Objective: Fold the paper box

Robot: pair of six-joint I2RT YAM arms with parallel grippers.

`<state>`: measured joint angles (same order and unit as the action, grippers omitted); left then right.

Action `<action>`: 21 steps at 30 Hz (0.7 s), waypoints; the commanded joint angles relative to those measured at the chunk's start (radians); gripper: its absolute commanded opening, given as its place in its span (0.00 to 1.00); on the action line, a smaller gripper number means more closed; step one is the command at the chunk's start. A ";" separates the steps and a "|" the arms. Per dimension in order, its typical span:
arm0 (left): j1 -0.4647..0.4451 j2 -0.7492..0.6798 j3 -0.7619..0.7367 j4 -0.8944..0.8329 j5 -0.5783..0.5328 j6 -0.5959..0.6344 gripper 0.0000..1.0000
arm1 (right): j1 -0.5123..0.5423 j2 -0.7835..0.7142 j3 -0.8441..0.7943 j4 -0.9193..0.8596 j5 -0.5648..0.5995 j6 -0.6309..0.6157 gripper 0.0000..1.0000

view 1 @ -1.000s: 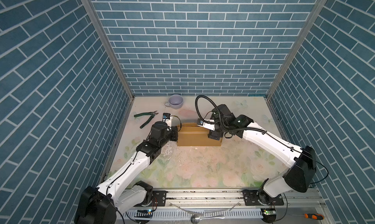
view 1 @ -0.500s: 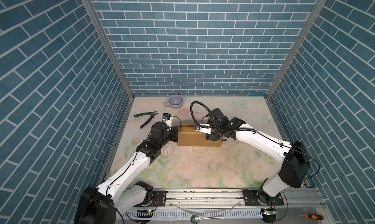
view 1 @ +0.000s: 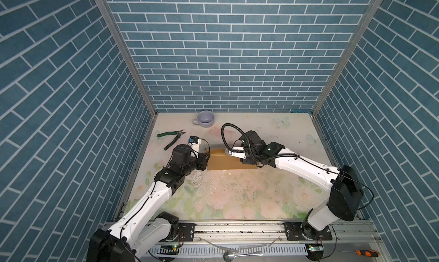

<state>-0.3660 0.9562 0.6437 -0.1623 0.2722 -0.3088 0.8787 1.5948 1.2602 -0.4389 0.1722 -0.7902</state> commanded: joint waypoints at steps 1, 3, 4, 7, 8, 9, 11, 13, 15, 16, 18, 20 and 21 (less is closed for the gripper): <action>0.034 -0.034 0.028 -0.064 0.113 -0.007 0.49 | 0.003 -0.001 -0.049 0.023 0.022 -0.003 0.48; 0.061 -0.039 0.045 -0.062 0.154 -0.028 0.53 | 0.005 0.001 -0.054 0.027 0.023 0.002 0.47; 0.078 -0.039 0.050 -0.057 0.166 -0.047 0.54 | 0.006 0.002 -0.057 0.033 0.026 0.004 0.46; 0.134 -0.025 0.080 0.014 0.225 -0.140 0.53 | 0.006 0.000 -0.062 0.040 0.028 0.013 0.45; 0.144 -0.017 0.083 0.050 0.236 -0.172 0.53 | 0.005 -0.001 -0.065 0.043 0.029 0.015 0.44; 0.147 0.001 0.088 0.088 0.239 -0.211 0.51 | 0.005 -0.003 -0.068 0.048 0.030 0.017 0.44; 0.147 0.055 0.103 0.147 0.240 -0.270 0.49 | 0.008 -0.004 -0.072 0.053 0.033 0.017 0.43; 0.142 0.121 0.118 0.193 0.238 -0.312 0.48 | 0.007 -0.003 -0.077 0.060 0.033 0.020 0.42; 0.123 0.164 0.139 0.184 0.202 -0.290 0.49 | 0.009 -0.002 -0.079 0.064 0.038 0.023 0.42; 0.108 0.183 0.154 0.164 0.189 -0.263 0.51 | 0.010 -0.002 -0.080 0.065 0.039 0.030 0.42; 0.087 0.208 0.175 0.104 0.161 -0.209 0.55 | 0.010 -0.003 -0.082 0.070 0.040 0.035 0.43; 0.080 0.220 0.173 0.058 0.129 -0.166 0.57 | 0.010 -0.004 -0.083 0.070 0.041 0.040 0.44; 0.079 0.223 0.169 0.026 0.109 -0.143 0.57 | 0.010 -0.005 -0.084 0.070 0.041 0.041 0.44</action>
<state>-0.2737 1.1736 0.7952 -0.0563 0.4271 -0.5175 0.8848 1.5894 1.2179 -0.3504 0.1993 -0.7727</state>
